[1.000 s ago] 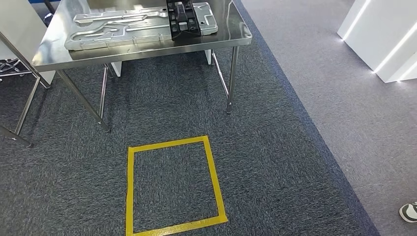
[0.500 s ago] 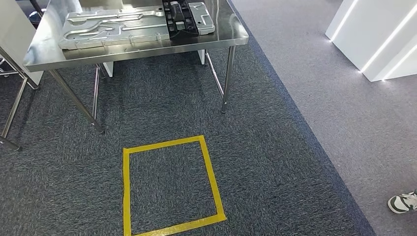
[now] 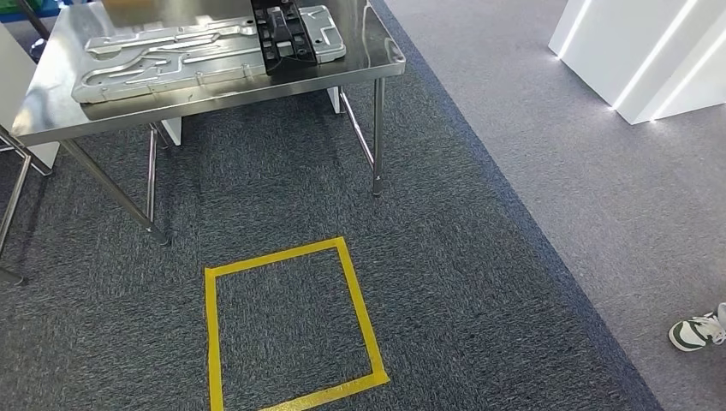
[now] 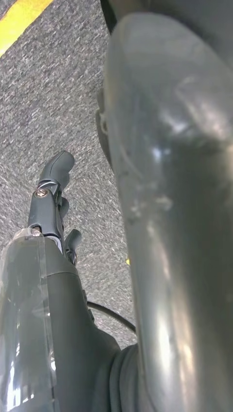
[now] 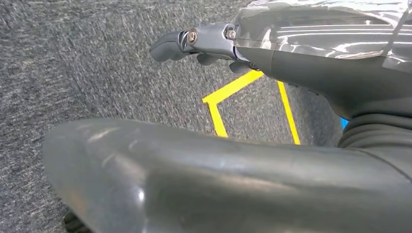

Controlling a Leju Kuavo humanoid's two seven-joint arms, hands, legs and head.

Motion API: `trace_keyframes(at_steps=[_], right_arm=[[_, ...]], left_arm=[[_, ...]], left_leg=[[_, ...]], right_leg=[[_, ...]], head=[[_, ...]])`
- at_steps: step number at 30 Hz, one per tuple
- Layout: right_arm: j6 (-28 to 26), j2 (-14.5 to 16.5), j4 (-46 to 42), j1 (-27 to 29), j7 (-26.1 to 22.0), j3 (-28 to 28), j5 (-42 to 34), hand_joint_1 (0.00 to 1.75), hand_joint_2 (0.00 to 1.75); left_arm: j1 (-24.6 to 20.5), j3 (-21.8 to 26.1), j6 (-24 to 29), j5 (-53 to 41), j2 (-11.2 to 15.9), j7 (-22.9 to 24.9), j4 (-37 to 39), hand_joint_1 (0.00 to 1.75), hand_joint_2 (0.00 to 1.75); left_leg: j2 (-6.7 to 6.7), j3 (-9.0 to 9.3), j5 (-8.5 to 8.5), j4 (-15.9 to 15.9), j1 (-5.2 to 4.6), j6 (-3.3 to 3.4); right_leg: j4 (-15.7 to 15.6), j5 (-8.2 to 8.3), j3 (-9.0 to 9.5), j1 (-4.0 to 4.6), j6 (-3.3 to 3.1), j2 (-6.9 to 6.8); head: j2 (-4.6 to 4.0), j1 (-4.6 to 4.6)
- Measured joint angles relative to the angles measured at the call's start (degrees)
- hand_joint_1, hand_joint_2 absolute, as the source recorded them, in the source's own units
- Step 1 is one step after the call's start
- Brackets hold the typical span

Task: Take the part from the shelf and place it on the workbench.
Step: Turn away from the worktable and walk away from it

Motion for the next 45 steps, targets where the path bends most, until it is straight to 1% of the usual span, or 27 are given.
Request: trace_keyframes(at_steps=[2, 3, 6, 8, 9, 11, 12, 13, 14, 15, 17, 19, 23, 25, 27, 28, 29, 30, 31, 33, 34, 38, 40, 42, 43, 44, 45], right_arm=[[0.1, 0.0, 0.0, 0.0, 0.0, 0.0, 0.0, 0.0, 0.0], [0.1, 0.0, 0.0, 0.0, 0.0, 0.0, 0.0, 0.0, 0.0], [0.1, 0.0, 0.0, 0.0, 0.0, -0.1, 0.0, 0.0, 0.0], [0.1, -0.1, 0.0, 0.0, 0.0, -0.3, 0.0, 0.0, 0.0], [0.1, -0.1, 0.0, 0.0, 0.0, -0.3, 0.0, 0.0, 0.0], [0.1, -0.1, 0.0, 0.0, 0.0, -0.3, 0.0, 0.0, 0.0], [0.1, -0.1, 0.0, 0.0, 0.0, -0.3, 0.0, 0.0, 0.0], [0.1, -0.1, 0.0, 0.0, 0.0, -0.3, 0.0, 0.0, 0.0], [0.1, -0.1, 0.0, 0.0, 0.0, -0.3, 0.0, 0.0, 0.0], [0.1, -0.1, 0.0, 0.1, 0.0, -0.4, 0.0, 0.0, 0.0], [0.3, -0.2, 0.0, 0.1, 0.0, -0.4, 0.0, 0.0, 0.0], [0.5, -0.3, 0.0, 0.0, 0.0, -0.4, 0.1, 0.0, 0.0], [0.9, -0.3, 0.0, 0.0, 0.0, -0.4, 0.2, 0.0, 0.0], [1.0, -0.3, 0.0, 0.0, 0.2, -0.4, 0.3, 0.0, 0.0], [1.1, -0.4, 0.0, 0.0, 0.3, -0.4, 0.3, 0.0, 0.0], [1.2, -0.4, 0.0, 0.0, 0.3, -0.4, 0.3, 0.0, 0.0], [1.2, -0.5, 0.0, 0.0, 0.4, -0.4, 0.3, 0.0, 0.0], [1.3, -0.5, 0.0, 0.0, 0.4, -0.4, 0.3, 0.0, 0.0], [1.4, -0.5, 0.0, 0.0, 0.5, -0.4, 0.5, 0.0, 0.0], [1.4, -0.4, 0.0, 0.0, 0.8, -0.4, 1.1, 0.0, 0.0], [1.2, -0.3, 0.0, 0.0, 1.0, -0.3, 1.5, 0.0, 0.0], [-0.2, 0.3, 0.0, 0.0, 1.2, 0.1, 2.9, 0.0, 0.0], [-1.4, 0.8, 0.0, -0.1, 1.2, 0.3, 3.3, 0.0, 0.0], [-2.1, 1.4, 0.0, -0.2, 1.2, 0.5, 3.6, 0.0, 0.0], [-2.3, 1.6, 0.0, -0.3, 1.2, 0.6, 3.7, 0.0, 0.0], [-2.3, 1.8, 0.0, -0.3, 1.3, 0.7, 3.7, 0.0, 0.0], [-2.3, 1.9, 0.0, -0.3, 1.3, 0.7, 3.8, 0.0, 0.0]], left_arm=[[0.0, 0.0, 0.0, -0.1, 0.0, 0.0, 0.0, 0.0, 0.0], [-0.1, 0.0, 0.0, -0.1, 0.0, 0.0, 0.0, 0.0, 0.0], [-0.2, 0.0, 0.0, -0.1, 0.0, 0.0, 0.0, 0.0, 0.0], [-0.2, 0.1, 0.0, -0.1, 0.0, 0.0, 0.0, 0.0, 0.0], [-0.2, 0.1, 0.0, -0.1, 0.0, 0.0, 0.0, 0.0, 0.0], [-0.2, 0.1, 0.0, -0.1, 0.0, 0.0, 0.0, 0.0, 0.0], [-0.1, 0.2, 0.0, -0.1, 0.0, 0.0, 0.0, 0.0, 0.0], [-0.1, 0.2, 0.0, -0.1, 0.0, 0.0, 0.0, 0.0, 0.0], [-0.1, 0.3, 0.0, -0.1, 0.0, 0.0, 0.0, 0.0, 0.0], [-0.1, 0.3, 0.0, -0.1, -0.1, 0.0, 0.0, 0.0, 0.0], [-0.1, 0.3, 0.0, -0.1, -0.1, 0.0, 0.0, 0.0, 0.0], [-0.2, 0.3, -0.1, -0.2, -0.1, 0.0, 0.0, 0.0, 0.0], [-0.3, 0.4, -0.2, -0.4, -0.1, 0.1, 0.0, 0.0, 0.0], [-0.3, 0.4, -0.3, -0.4, -0.1, 0.4, 0.0, 0.0, 0.0], [-0.2, 0.4, -0.4, -0.4, -0.1, 0.6, 0.0, 0.0, 0.0], [-0.2, 0.4, -0.5, -0.4, -0.1, 0.7, 0.0, 0.0, 0.0], [-0.2, 0.4, -0.6, -0.4, -0.1, 0.8, 0.0, 0.0, 0.0], [-0.2, 0.4, -0.7, -0.4, -0.1, 0.8, 0.0, 0.0, 0.0], [-0.2, 0.4, -0.8, -0.3, 0.0, 0.9, 0.0, 0.0, 0.0], [-0.2, 0.5, -1.0, 0.0, 0.0, 0.9, 0.0, 0.0, 0.0], [-0.2, 0.6, -1.2, 0.3, 0.0, 0.8, 0.0, 0.0, 0.0], [-0.1, 1.3, -1.3, 1.3, 0.1, 0.6, 0.0, 0.0, 0.0], [-0.1, 1.5, -1.3, 1.6, 0.1, 0.6, 0.0, 0.0, 0.0], [0.0, 1.8, -1.4, 1.8, 0.1, 0.5, 0.0, 0.0, 0.0], [0.0, 2.0, -1.4, 1.8, 0.1, 0.5, 0.0, 0.0, 0.0], [0.0, 2.1, -1.4, 1.8, 0.1, 0.5, 0.0, 0.0, 0.0], [0.0, 2.2, -1.4, 1.8, 0.1, 0.4, 0.0, 0.0, 0.0]], left_leg=[[-0.75, 3.67, 3.5, -8.2, 0.04, 0.35], [-1.08, 4.69, 4.25, -10.7, 0.01, 0.57], [-1.11, 5.01, 4.53, -11.9, -0.21, 1.48], [-0.74, 5.14, 4.98, -12.4, -0.14, 2.33], [-0.5, 5.14, 5.17, -12.6, -0.05, 2.65], [-0.01, 4.9, 5.25, -12.6, -0.1, 2.92], [0.25, 4.83, 5.25, -12.6, -0.15, 2.94], [0.48, 4.81, 5.24, -12.6, -0.19, 2.93], [0.64, 4.86, 5.22, -12.6, -0.21, 2.9], [0.78, 4.99, 5.17, -12.6, -0.21, 2.84], [1.03, 5.25, 4.95, -12.5, -0.36, 2.51], [1.31, 5.34, 4.74, -12.4, -0.59, 1.97], [1.4, 5.23, 3.69, -11.4, -0.54, 0.72], [0.56, 2.94, 0.43, -6.2, -0.29, 0.15], [0.19, -0.57, -3.0, 1.3, -0.11, -0.23], [0.16, -1.56, -3.37, 3.4, -0.07, -0.33], [0.16, -1.59, -2.6, 3.4, -0.05, -0.36], [0.13, -0.54, -0.82, 1.2, -0.02, -0.3], [-0.04, 1.28, 1.42, -2.7, -0.01, -0.15], [-0.68, 4.38, 3.98, -9.5, -0.03, 0.39], [-0.93, 5.01, 4.31, -11.2, -0.11, 0.69], [-0.59, 5.21, 4.79, -12.3, -0.13, 2.13], [-0.16, 5.3, 5.22, -12.8, 0.05, 2.79], [0.25, 5.12, 5.29, -12.8, -0.05, 3.01], [0.45, 5.07, 5.28, -12.8, -0.11, 3.0], [0.62, 5.08, 5.27, -12.8, -0.14, 2.97], [0.74, 5.16, 5.23, -12.8, -0.15, 2.92]], right_leg=[[0.4, -0.2, -0.01, 0.1, 0.37, 0.53], [0.5, -0.25, -0.11, 0.18, 0.65, 0.72], [0.6, -0.21, -0.31, 0.16, 1.79, 1.03], [1.9, -1.37, -0.88, -0.05, 2.49, 0.56], [4.3, -2.89, -1.94, -0.1, 2.74, 0.17], [11.9, -6.81, -5.62, -0.17, 3.14, -0.44], [15.4, -8.02, -7.3, -0.2, 3.29, -0.54], [17.0, -8.12, -8.12, -0.22, 3.36, -0.62], [16.3, -7.02, -7.72, -0.23, 3.33, -0.73], [13.4, -5.09, -6.23, -0.23, 3.21, -0.91], [5.1, -1.43, -2.08, -0.01, 2.67, -1.81], [0.6, -0.3, -0.09, 0.34, 2.01, -2.36], [-0.2, -0.01, 0.12, 0.18, 0.72, -1.72], [-0.6, 0.23, 0.17, 0.01, 0.12, -1.51], [-0.5, 0.22, -0.03, 0.1, -0.14, -1.14], [-0.4, 0.19, -0.07, 0.14, -0.15, -0.89], [-0.3, 0.15, -0.07, 0.15, -0.12, -0.6], [-0.1, 0.1, -0.03, 0.15, -0.05, -0.29], [0.0, 0.02, 0.02, 0.15, 0.06, 0.02], [0.3, -0.13, -0.07, 0.25, 0.45, 0.5], [0.5, -0.17, -0.21, 0.28, 0.76, 0.67], [1.2, -0.57, -0.62, 0.23, 2.13, 0.7], [5.6, -3.35, -2.65, 0.09, 2.69, 0.0], [13.1, -6.91, -6.37, -0.08, 3.15, -0.46], [15.7, -7.6, -7.68, -0.18, 3.29, -0.55], [16.3, -7.18, -8.0, -0.23, 3.35, -0.65], [14.7, -5.71, -7.16, -0.25, 3.32, -0.8]], head=[[0.0, 0.01], [0.0, 0.04], [0.0, 0.08], [0.0, 0.1], [0.0, 0.12], [0.0, 0.13], [0.0, 0.13], [0.0, 0.13], [0.0, 0.13], [0.0, 0.13], [0.0, 0.13], [0.0, 0.08], [0.0, -0.03], [0.0, -0.2], [0.0, -0.28], [0.0, -0.28], [0.0, -0.28], [0.0, -0.28], [0.0, -0.28], [0.0, -0.26], [0.0, -0.24], [0.0, -0.15], [0.0, 0.05], [0.0, 0.16], [0.0, 0.15], [0.0, 0.15], [0.0, 0.15]])
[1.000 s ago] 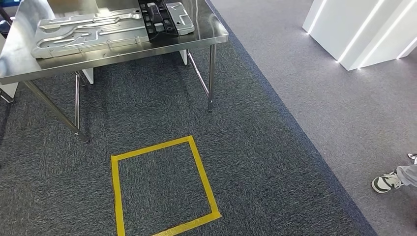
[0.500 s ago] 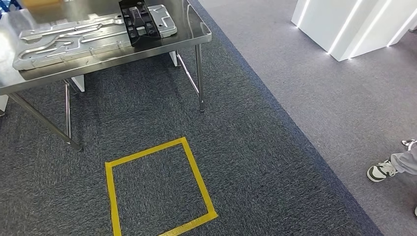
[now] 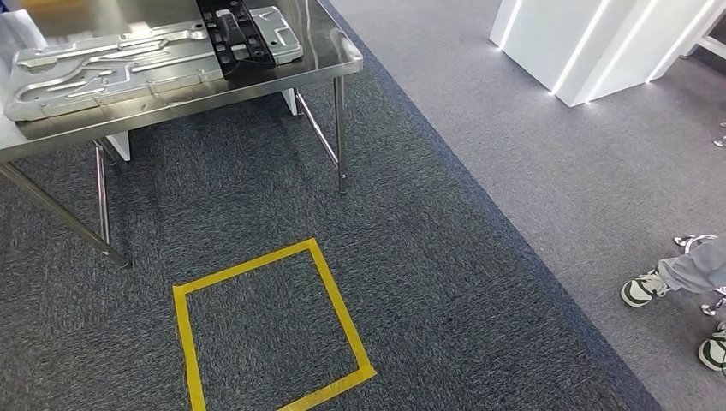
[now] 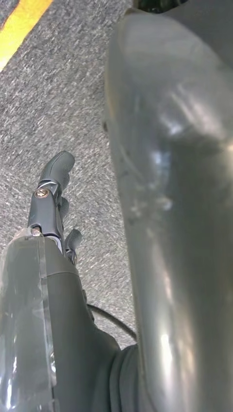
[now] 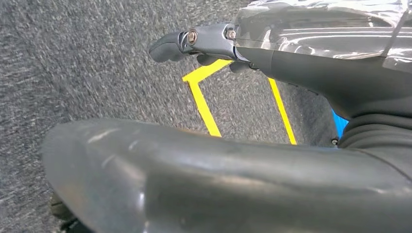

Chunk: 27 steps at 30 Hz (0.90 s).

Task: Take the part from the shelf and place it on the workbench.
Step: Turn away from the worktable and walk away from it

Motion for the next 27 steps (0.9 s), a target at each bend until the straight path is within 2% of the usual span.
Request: trace_keyframes(at_steps=[2, 3, 4, 7, 9, 10, 12, 13, 14, 15, 17, 18, 20, 23, 25, 27], right_arm=[[0.0, 0.0, 0.0, 0.0, 0.1, 0.0, 0.0, 0.0, 0.0], [0.0, 0.1, 0.0, -0.1, 0.1, 0.0, 0.1, 0.0, 0.0], [0.0, 0.1, 0.0, -0.1, 0.1, 0.1, 0.1, 0.0, 0.0], [0.0, 0.2, 0.0, -0.2, 0.1, 0.1, 0.1, 0.0, 0.0], [0.0, 0.3, 0.0, -0.2, 0.1, 0.1, 0.1, 0.0, 0.0], [0.0, 0.3, 0.0, -0.3, 0.1, 0.1, 0.1, 0.0, 0.0], [0.0, 0.4, 0.0, -0.3, 0.1, 0.1, 0.1, 0.0, 0.0], [0.1, 0.5, 0.0, -0.3, 0.1, 0.1, 0.1, 0.0, 0.0], [0.3, 0.5, 0.0, -0.3, 0.1, 0.1, 0.1, 0.0, 0.0], [0.6, 0.5, 0.0, -0.3, 0.2, 0.1, 0.1, 0.0, 0.0], [1.7, 0.3, 0.1, -0.2, 0.3, 0.1, -0.1, 0.0, 0.0], [2.3, 0.2, 0.1, -0.2, 0.3, 0.1, -0.3, 0.0, 0.0], [3.3, -0.4, 0.1, -0.2, 0.3, -0.1, -1.0, 0.0, 0.0], [3.9, -1.3, 0.1, 0.0, 0.6, -0.5, -1.5, 0.0, 0.0], [4.0, -1.8, 0.1, 0.2, 0.9, -0.7, -1.5, 0.0, 0.0], [4.1, -2.1, 0.1, 0.2, 1.0, -0.7, -1.4, 0.0, 0.0]], left_arm=[[0.0, 0.1, 0.0, 0.0, 0.0, -0.1, 0.0, 0.0, 0.0], [0.0, 0.1, 0.0, 0.0, 0.0, -0.1, 0.0, 0.0, 0.0], [0.0, 0.1, 0.0, 0.0, 0.0, -0.1, 0.0, 0.0, 0.0], [-0.1, 0.2, 0.0, 0.0, 0.0, -0.1, 0.0, 0.0, 0.0], [-0.1, 0.2, 0.0, 0.0, 0.0, -0.1, 0.0, 0.0, 0.0], [-0.1, 0.2, 0.0, 0.0, 0.0, -0.1, 0.0, 0.0, 0.0], [0.0, 0.2, 0.0, 0.0, 0.0, -0.1, 0.0, 0.0, 0.0], [0.0, 0.2, 0.0, 0.0, 0.0, -0.1, 0.0, 0.0, 0.0], [0.1, 0.2, 0.0, 0.0, 0.0, -0.1, 0.0, 0.0, 0.0], [0.1, 0.2, 0.1, -0.1, 0.0, -0.1, 0.0, 0.0, 0.0], [0.1, 0.2, 0.2, -0.6, 0.0, -0.1, 0.0, 0.0, 0.0], [0.0, 0.2, 0.3, -0.9, 0.0, -0.1, 0.0, 0.0, 0.0], [-0.1, 0.1, 0.4, -1.5, -0.1, 0.0, 0.0, 0.0, 0.0], [-0.2, -0.1, 0.4, -2.0, -0.1, 0.1, 0.0, 0.0, 0.0], [-0.3, -0.4, 0.3, -2.1, -0.2, 0.2, 0.0, 0.0, 0.0], [-0.3, -0.5, 0.1, -2.1, -0.2, 0.3, 0.0, 0.0, 0.0]], left_leg=[[0.18, 0.27, -0.16, 0.0, -0.06, -0.25], [0.27, 0.37, -0.29, 0.1, -0.18, -0.49], [0.39, 0.42, -0.4, 0.1, -0.3, -0.78], [0.81, 0.53, -0.68, 0.2, -0.39, -1.76], [0.35, -0.11, -2.2, 2.1, -0.28, -2.39], [-0.05, -1.22, -3.85, 4.6, -0.2, -2.64], [-0.53, -4.63, -7.68, 12.2, -0.09, -2.94], [-0.59, -6.06, -8.67, 15.3, -0.04, -3.07], [-0.6, -6.7, -8.55, 16.6, 0.01, -3.16], [-0.61, -6.34, -7.3, 15.7, 0.1, -3.21], [-0.88, -3.3, -3.22, 9.0, 0.31, -3.07], [-1.29, -1.73, -1.87, 5.4, 0.32, -2.88], [-2.0, -0.28, -1.03, 1.7, 0.25, -2.38], [-1.78, -0.25, -0.82, 1.1, 0.16, -1.26], [-1.33, -0.11, -0.39, 0.6, 0.31, -0.47], [-0.83, -0.21, -0.3, 0.6, 0.26, -0.14]], right_leg=[[-7.8, 3.8, 3.96, 0.12, -0.4, -0.82], [-11.3, 5.02, 5.69, 0.28, -0.77, -1.25], [-13.5, 5.56, 6.74, 0.47, -1.14, -1.56], [-14.6, 5.7, 6.99, 0.63, -2.13, -1.18], [-15.0, 5.98, 7.1, 0.36, -2.86, -0.9], [-15.1, 6.08, 7.13, 0.27, -3.17, -0.8], [-15.1, 6.09, 7.01, 0.38, -3.48, -0.5], [-15.0, 6.08, 6.99, 0.42, -3.52, -0.28], [-14.9, 6.04, 6.98, 0.44, -3.52, -0.03], [-14.8, 5.99, 6.99, 0.45, -3.47, 0.27], [-14.5, 5.81, 7.0, 0.44, -3.23, 0.88], [-14.2, 5.67, 6.89, 0.53, -2.99, 1.15], [-13.7, 5.58, 6.49, 0.6, -2.34, 1.55], [-13.4, 5.47, 6.1, 0.44, -1.28, 1.7], [-10.2, 3.31, 4.68, 0.33, -0.69, 1.11], [-3.2, -0.37, 1.36, 0.21, -0.28, 0.51]], head=[[0.0, 0.01], [0.0, -0.01], [0.0, -0.03], [0.0, -0.08], [0.0, -0.12], [0.0, -0.15], [0.0, -0.2], [0.0, -0.2], [0.0, -0.2], [0.0, -0.2], [0.0, -0.2], [0.0, -0.19], [0.0, -0.14], [0.0, -0.1], [0.0, 0.07], [0.0, 0.22]])
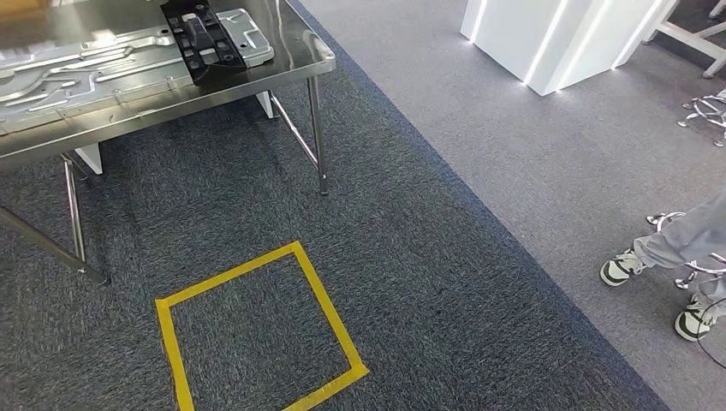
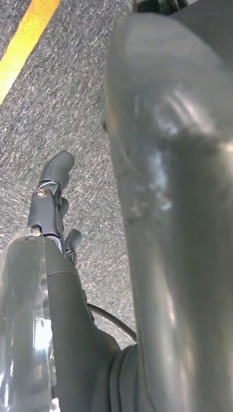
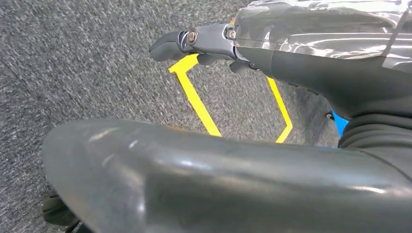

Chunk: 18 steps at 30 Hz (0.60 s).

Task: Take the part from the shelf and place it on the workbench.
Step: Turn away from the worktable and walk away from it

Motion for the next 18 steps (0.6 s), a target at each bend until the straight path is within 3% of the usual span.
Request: trace_keyframes(at_steps=[1, 2, 3, 5, 7, 9, 12, 14, 16, 17, 18], right_arm=[[0.0, -0.1, 0.0, 0.0, 0.0, 0.0, 0.1, 0.0, 0.0], [0.1, -0.2, 0.0, 0.0, 0.0, 0.0, 0.1, 0.0, 0.0], [0.1, -0.2, 0.0, 0.0, 0.0, 0.0, 0.2, 0.0, 0.0], [0.2, -0.4, 0.0, 0.1, 0.0, 0.0, 0.2, 0.0, 0.0], [0.3, -0.5, 0.0, 0.0, 0.0, -0.1, 0.2, 0.0, 0.0], [0.3, -0.6, 0.0, -0.1, 0.0, -0.1, 0.3, 0.0, 0.0], [0.4, -0.6, 0.0, 0.0, 0.0, -0.2, 0.5, 0.0, 0.0], [0.5, -0.7, 0.0, 0.0, -0.1, -0.3, 0.5, 0.0, 0.0], [0.8, -0.8, 0.0, 0.0, -0.1, -0.4, 0.5, 0.0, 0.0], [0.9, -0.8, 0.0, 0.0, -0.1, -0.4, 0.5, 0.0, 0.0], [1.1, -0.9, 0.0, 0.0, -0.1, -0.4, 0.6, 0.0, 0.0]], left_arm=[[0.0, 0.0, 0.0, 0.0, 0.0, 0.1, 0.0, 0.0, 0.0], [0.0, 0.0, -0.1, 0.0, 0.0, 0.2, 0.0, 0.0, 0.0], [0.0, 0.0, -0.1, 0.0, 0.0, 0.2, 0.0, 0.0, 0.0], [0.0, -0.1, -0.2, 0.0, 0.0, 0.3, 0.0, 0.0, 0.0], [0.0, -0.2, -0.2, 0.0, -0.1, 0.3, 0.0, 0.0, 0.0], [-0.1, -0.2, -0.2, 0.1, -0.1, 0.3, 0.0, 0.0, 0.0], [-0.2, -0.2, -0.2, 0.0, -0.1, 0.3, 0.0, 0.0, 0.0], [-0.2, -0.3, -0.2, 0.0, -0.1, 0.3, 0.0, 0.0, 0.0], [-0.1, -0.3, -0.3, 0.0, -0.1, 0.3, 0.0, 0.0, 0.0], [-0.1, -0.3, -0.3, 0.0, -0.1, 0.3, 0.0, 0.0, 0.0], [-0.1, -0.3, -0.3, 0.0, -0.1, 0.3, 0.0, 0.0, 0.0]], left_leg=[[0.27, -0.05, -0.01, 0.0, -0.04, 0.04], [0.51, -0.05, -0.04, 0.0, -0.06, 0.04], [0.7, 0.0, -0.08, 0.0, -0.07, 0.01], [0.95, 0.25, -0.23, 0.0, -0.07, -0.18], [1.17, 0.44, -0.5, 0.2, -0.32, -0.66], [1.48, 0.5, -0.67, 0.2, -0.52, -1.25], [1.41, 0.38, -1.61, 1.1, -0.4, -2.19], [0.62, -1.85, -4.9, 6.2, -0.26, -2.61], [0.25, -5.57, -8.66, 14.2, -0.21, -2.8], [0.21, -6.84, -9.28, 16.8, -0.2, -2.82], [0.21, -7.09, -8.6, 17.2, -0.2, -2.79]], right_leg=[[3.3, -1.25, -1.64, -0.07, 0.14, -0.11], [5.2, -1.5, -2.55, -0.11, 0.23, -0.21], [4.9, -0.64, -2.41, -0.15, 0.25, -0.34], [-1.6, 3.24, 0.93, -0.18, 0.06, -0.94], [-8.6, 5.69, 4.38, 0.11, -0.45, -1.78], [-10.6, 5.8, 5.1, 0.47, -1.07, -1.9], [-11.0, 6.15, 5.15, 0.2, -2.16, -1.35], [-11.3, 6.32, 5.18, 0.06, -2.83, -1.19], [-11.2, 6.3, 5.07, 0.2, -3.14, -0.85], [-11.2, 6.29, 5.07, 0.27, -3.18, -0.61], [-11.2, 6.27, 5.13, 0.31, -3.18, -0.31]], head=[[0.0, 0.01], [0.0, 0.01], [0.0, 0.01], [0.0, 0.02], [0.0, -0.01], [0.0, -0.06], [0.0, -0.1], [0.0, -0.17], [0.0, -0.2], [0.0, -0.2], [0.0, -0.2]])
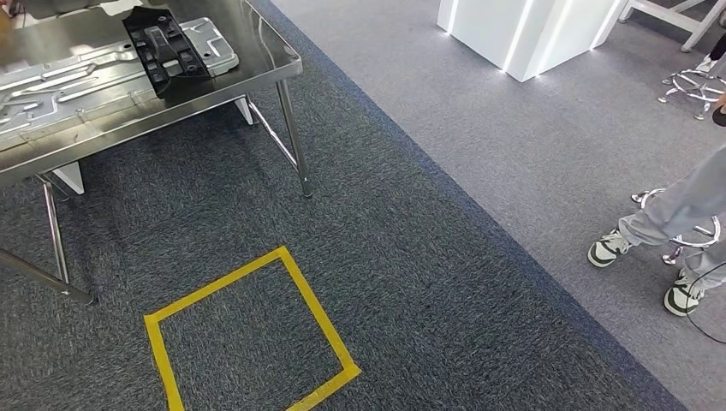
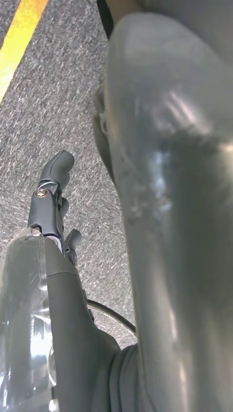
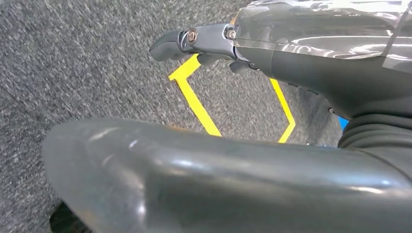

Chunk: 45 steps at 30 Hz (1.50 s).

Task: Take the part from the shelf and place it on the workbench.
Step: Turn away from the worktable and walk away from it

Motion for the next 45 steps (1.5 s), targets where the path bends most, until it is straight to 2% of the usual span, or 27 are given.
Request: trace_keyframes(at_steps=[1, 3, 5, 6, 8, 10, 13, 14, 15, 16, 19, 21, 24, 26, 28, 29, 30, 31, 32, 34, 35, 36, 39, 40, 42, 44, 45], right_arm=[[0.1, 0.0, 0.0, 0.0, 0.0, 0.0, 0.0, 0.0, 0.0], [0.2, 0.0, 0.0, 0.0, 0.0, -0.2, 0.2, 0.0, 0.0], [0.3, 0.0, 0.0, 0.0, 0.0, -0.2, 0.3, 0.0, 0.0], [0.3, 0.0, 0.0, 0.0, 0.0, -0.2, 0.3, 0.0, 0.0], [0.3, 0.0, 0.0, 0.0, 0.0, -0.3, 0.4, 0.0, 0.0], [0.3, -0.1, 0.0, 0.1, 0.0, -0.3, 0.4, 0.0, 0.0], [0.3, -0.1, 0.0, 0.1, 0.0, -0.3, 0.4, 0.0, 0.0], [0.3, -0.1, 0.0, 0.1, 0.1, -0.3, 0.5, 0.0, 0.0], [0.3, -0.1, 0.0, 0.1, 0.2, -0.3, 0.5, 0.0, 0.0], [0.3, -0.2, 0.0, 0.1, 0.3, -0.3, 0.6, 0.0, 0.0], [0.2, -0.4, 0.0, 0.1, 0.5, -0.3, 0.7, 0.0, 0.0], [0.2, -0.4, 0.0, 0.0, 0.5, -0.3, 0.7, 0.0, 0.0], [0.3, -0.4, 0.0, 0.0, 0.6, -0.4, 0.7, 0.0, 0.0], [0.3, -0.4, 0.0, 0.0, 0.6, -0.4, 0.7, 0.0, 0.0], [0.4, -0.4, 0.0, 0.1, 0.6, -0.4, 0.6, 0.0, 0.0], [0.5, -0.4, 0.0, 0.1, 0.6, -0.4, 0.6, 0.0, 0.0], [0.5, -0.5, 0.0, 0.1, 0.6, -0.4, 0.6, 0.0, 0.0], [0.6, -0.5, 0.0, 0.1, 0.6, -0.4, 0.6, 0.0, 0.0], [0.7, -0.5, 0.0, 0.1, 0.6, -0.4, 0.6, 0.0, 0.0], [0.8, -0.4, 0.0, 0.0, 0.6, -0.4, 0.8, 0.0, 0.0], [0.8, -0.4, 0.0, 0.0, 0.6, -0.4, 0.9, 0.0, 0.0], [0.8, -0.4, 0.0, 0.0, 0.6, -0.4, 0.9, 0.0, 0.0], [0.8, -0.4, 0.0, 0.1, 0.6, -0.4, 1.2, 0.0, 0.0], [0.7, -0.4, 0.0, 0.1, 0.6, -0.4, 1.2, 0.0, 0.0], [0.6, -0.4, 0.0, 0.0, 0.6, -0.4, 1.3, 0.0, 0.0], [0.5, -0.4, 0.1, 0.0, 0.6, -0.4, 1.3, 0.0, 0.0], [0.5, -0.4, 0.1, 0.0, 0.6, -0.4, 1.3, 0.0, 0.0]], left_arm=[[0.0, 0.0, 0.0, 0.0, 0.0, 0.0, 0.0, 0.0, 0.0], [0.0, 0.0, -0.1, 0.0, 0.0, 0.0, 0.0, 0.0, 0.0], [-0.1, 0.0, 0.0, 0.0, 0.0, 0.0, 0.0, 0.0, 0.0], [-0.1, 0.0, 0.0, 0.0, 0.0, 0.1, 0.0, 0.0, 0.0], [-0.1, 0.0, 0.0, 0.0, 0.0, 0.3, 0.0, 0.0, 0.0], [-0.2, 0.0, 0.1, 0.0, 0.0, 0.4, 0.0, 0.0, 0.0], [-0.2, 0.0, 0.0, 0.0, -0.1, 0.4, 0.0, 0.0, 0.0], [-0.1, 0.0, 0.0, 0.0, -0.1, 0.5, 0.0, 0.0, 0.0], [-0.1, 0.0, -0.1, 0.0, -0.1, 0.5, 0.0, 0.0, 0.0], [-0.2, 0.0, -0.2, 0.0, -0.1, 0.6, 0.0, 0.0, 0.0], [-0.2, 0.0, -0.4, 0.0, -0.1, 0.9, 0.0, 0.0, 0.0], [-0.2, 0.0, -0.5, 0.0, -0.2, 1.0, 0.0, 0.0, 0.0], [-0.4, 0.0, -0.5, 0.0, -0.2, 1.1, 0.0, 0.0, 0.0], [-0.4, 0.0, -0.5, 0.0, -0.2, 1.1, 0.0, 0.0, 0.0], [-0.3, 0.0, -0.4, 0.0, -0.2, 1.1, 0.0, 0.0, 0.0], [-0.3, 0.0, -0.4, 0.0, -0.2, 1.0, 0.0, 0.0, 0.0], [-0.3, 0.0, -0.4, 0.0, -0.2, 1.0, 0.0, 0.0, 0.0], [-0.2, 0.0, -0.4, 0.0, -0.2, 1.0, 0.0, 0.0, 0.0], [-0.2, 0.0, -0.4, 0.0, -0.2, 1.0, 0.0, 0.0, 0.0], [-0.3, 0.0, -0.4, 0.0, -0.1, 0.9, 0.0, 0.0, 0.0], [-0.3, 0.0, -0.5, 0.0, -0.1, 0.9, 0.0, 0.0, 0.0], [-0.3, 0.0, -0.5, 0.0, -0.1, 0.8, 0.0, 0.0, 0.0], [-0.3, 0.0, -0.5, 0.0, -0.1, 0.8, 0.0, 0.0, 0.0], [-0.4, 0.0, -0.6, 0.0, -0.1, 0.8, 0.0, 0.0, 0.0], [-0.4, 0.0, -0.6, 0.0, -0.2, 0.7, 0.0, 0.0, 0.0], [-0.3, 0.0, -0.7, 0.0, -0.2, 0.7, 0.0, 0.0, 0.0], [-0.2, 0.0, -0.7, 0.0, -0.2, 0.7, 0.0, 0.0, 0.0]], left_leg=[[-0.02, 0.83, 1.74, -1.9, 0.0, 0.1], [-0.5, 4.44, 6.12, -10.0, -0.02, 0.55], [-1.13, 6.75, 7.94, -15.5, -0.13, 0.99], [-1.29, 6.96, 7.87, -16.3, -0.21, 1.2], [-1.06, 7.1, 8.11, -16.8, -0.16, 1.83], [-0.67, 7.39, 8.58, -17.4, 0.06, 2.65], [0.0, 7.41, 8.78, -17.7, 0.08, 3.08], [0.2, 7.42, 8.75, -17.6, 0.05, 3.07], [0.37, 7.46, 8.7, -17.6, 0.04, 3.03], [0.49, 7.58, 8.63, -17.6, 0.06, 2.94], [0.78, 8.04, 8.21, -17.5, -0.02, 2.29], [1.07, 8.09, 7.94, -17.4, -0.23, 1.65], [1.21, 8.06, 7.37, -17.0, -0.17, 0.69], [0.6, 6.43, 4.73, -13.1, 0.01, 0.19], [0.12, 2.78, 0.72, -5.2, 0.1, -0.05], [0.05, 1.08, -0.5, -1.7, 0.12, -0.09], [0.03, 0.13, -0.6, 0.1, 0.12, -0.05], [0.01, 0.34, 0.56, -0.5, 0.12, 0.07], [-0.08, 1.66, 2.69, -3.5, 0.11, 0.28], [-0.79, 5.42, 6.79, -12.0, 0.01, 0.91], [-1.13, 6.62, 7.81, -15.0, -0.06, 1.19], [-1.4, 7.12, 8.1, -16.5, -0.16, 1.41], [-1.12, 7.24, 8.5, -17.2, -0.23, 2.21], [-0.92, 7.35, 8.8, -17.5, -0.14, 2.58], [-0.42, 7.38, 9.25, -17.9, 0.02, 3.07], [0.04, 7.15, 9.3, -17.8, -0.08, 3.16], [0.28, 7.1, 9.29, -17.8, -0.13, 3.15]], right_leg=[[0.1, -0.04, 0.11, 0.03, 0.04, 0.31], [0.2, -0.19, 0.3, 0.1, 0.25, 0.88], [0.5, -0.32, 0.19, 0.24, 0.69, 1.32], [0.6, -0.32, 0.07, 0.26, 0.99, 1.46], [0.6, -0.34, -0.03, 0.16, 1.68, 1.6], [2.6, -1.81, -0.87, 0.08, 2.37, 1.08], [12.6, -6.92, -5.68, -0.27, 3.24, 0.19], [15.4, -7.69, -7.09, -0.41, 3.45, 0.09], [16.3, -7.36, -7.6, -0.53, 3.6, -0.01], [14.9, -5.94, -6.96, -0.64, 3.68, -0.16], [3.7, -0.66, -1.48, -0.68, 3.34, -1.27], [0.5, -0.04, -0.11, -0.36, 2.63, -1.54], [0.3, 0.14, -0.2, -0.27, 1.42, -0.96], [0.0, 0.35, -0.18, -0.42, 0.63, -0.8], [0.0, 0.37, -0.33, -0.24, 0.21, -0.55], [0.1, 0.38, -0.37, -0.12, 0.15, -0.36], [0.1, 0.38, -0.37, -0.02, 0.13, -0.1], [0.1, 0.37, -0.3, 0.06, 0.13, 0.18], [0.2, 0.35, -0.19, 0.11, 0.14, 0.47], [0.3, 0.3, -0.11, 0.25, 0.33, 0.99], [0.4, 0.29, -0.2, 0.3, 0.55, 1.19], [0.5, 0.32, -0.32, 0.29, 0.84, 1.34], [0.5, 0.37, -0.43, 0.09, 1.91, 1.55], [1.4, -0.32, -0.76, 0.06, 2.25, 1.32], [6.4, -3.52, -3.01, -0.09, 2.78, 0.62], [13.9, -7.03, -6.59, -0.29, 3.23, 0.15], [16.1, -7.47, -7.56, -0.4, 3.39, 0.03]], head=[[0.0, 0.0], [0.0, 0.01], [0.0, 0.06], [0.0, 0.07], [0.0, 0.07], [0.0, 0.16], [0.0, 0.28], [0.0, 0.27], [0.0, 0.27], [0.0, 0.28], [0.0, 0.27], [0.0, 0.21], [0.0, 0.19], [0.0, 0.11], [0.0, 0.04], [0.0, 0.05], [0.0, 0.05], [0.0, 0.05], [0.0, 0.05], [0.0, 0.07], [0.0, 0.08], [0.0, 0.09], [0.0, 0.11], [0.0, 0.16], [0.0, 0.25], [0.0, 0.27], [0.0, 0.27]])
